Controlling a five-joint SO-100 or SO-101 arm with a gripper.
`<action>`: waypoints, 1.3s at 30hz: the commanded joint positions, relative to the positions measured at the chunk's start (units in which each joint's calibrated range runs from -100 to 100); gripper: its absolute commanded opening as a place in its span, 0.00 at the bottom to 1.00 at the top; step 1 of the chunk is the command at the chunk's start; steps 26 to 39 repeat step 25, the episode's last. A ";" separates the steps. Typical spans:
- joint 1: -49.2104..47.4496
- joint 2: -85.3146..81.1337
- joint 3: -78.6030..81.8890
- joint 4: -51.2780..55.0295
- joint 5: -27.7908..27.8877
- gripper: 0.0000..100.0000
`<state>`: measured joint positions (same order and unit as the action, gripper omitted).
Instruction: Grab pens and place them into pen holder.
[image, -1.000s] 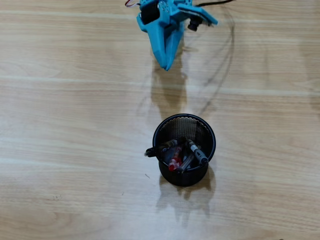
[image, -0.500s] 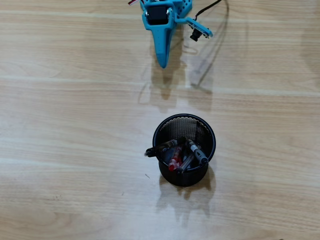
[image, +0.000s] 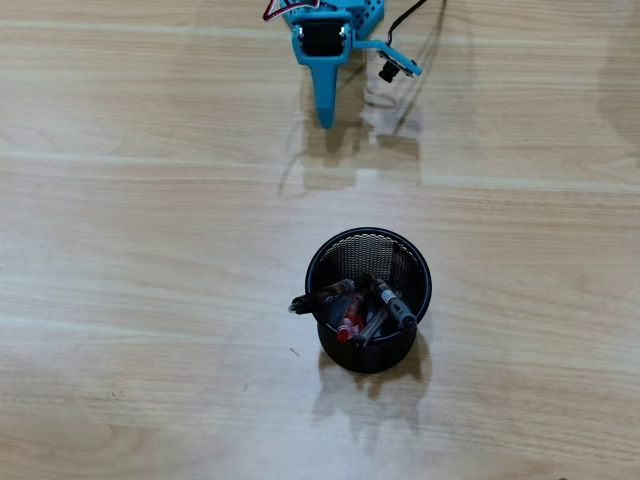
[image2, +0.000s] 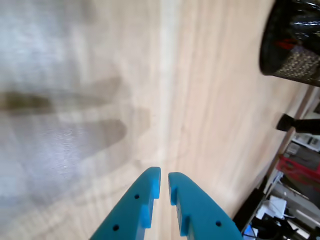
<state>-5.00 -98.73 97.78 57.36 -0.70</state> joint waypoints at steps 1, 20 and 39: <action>-0.26 -0.85 -0.95 1.27 0.23 0.03; 0.20 -0.85 -0.86 1.27 -0.14 0.03; 0.57 -0.85 -0.77 1.27 -0.14 0.03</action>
